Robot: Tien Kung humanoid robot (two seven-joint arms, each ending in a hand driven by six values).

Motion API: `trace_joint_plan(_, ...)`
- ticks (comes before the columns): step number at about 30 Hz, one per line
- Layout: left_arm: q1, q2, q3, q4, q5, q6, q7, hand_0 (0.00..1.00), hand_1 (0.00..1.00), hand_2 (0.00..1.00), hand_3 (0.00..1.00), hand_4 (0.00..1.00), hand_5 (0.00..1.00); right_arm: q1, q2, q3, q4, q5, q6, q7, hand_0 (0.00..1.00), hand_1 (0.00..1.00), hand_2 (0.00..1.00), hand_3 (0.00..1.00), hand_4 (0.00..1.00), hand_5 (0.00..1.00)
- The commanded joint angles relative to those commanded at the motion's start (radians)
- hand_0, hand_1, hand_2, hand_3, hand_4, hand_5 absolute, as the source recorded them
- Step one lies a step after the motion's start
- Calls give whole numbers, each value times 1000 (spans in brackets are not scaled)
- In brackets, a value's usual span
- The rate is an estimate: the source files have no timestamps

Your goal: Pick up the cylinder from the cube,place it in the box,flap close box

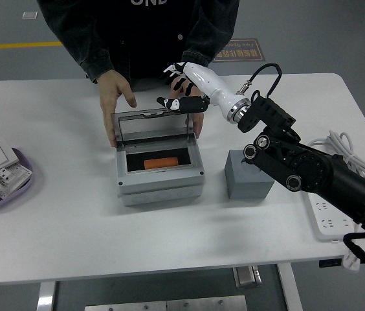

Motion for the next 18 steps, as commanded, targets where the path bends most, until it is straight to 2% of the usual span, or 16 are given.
trace_joint_plan(4, -2, -1, -1, 0, 1, 0, -1, 591, 611, 605, 625, 638, 176, -9, 12, -24, -11, -1, -1, 4, 531, 538, 582, 648, 773, 390)
trace_joint_plan(8, -3, -2, -2, 0, 2, 0, -2, 591, 611, 606, 625, 638, 176, -24, 14, -46, 5, -7, -3, 3, 534, 538, 583, 649, 764, 385)
trace_joint_plan(18, 1, -4, -4, 0, -3, 2, -3, 592, 611, 606, 624, 638, 177, -71, -25, -77, 175, -83, -1, -36, 539, 541, 575, 646, 761, 391)
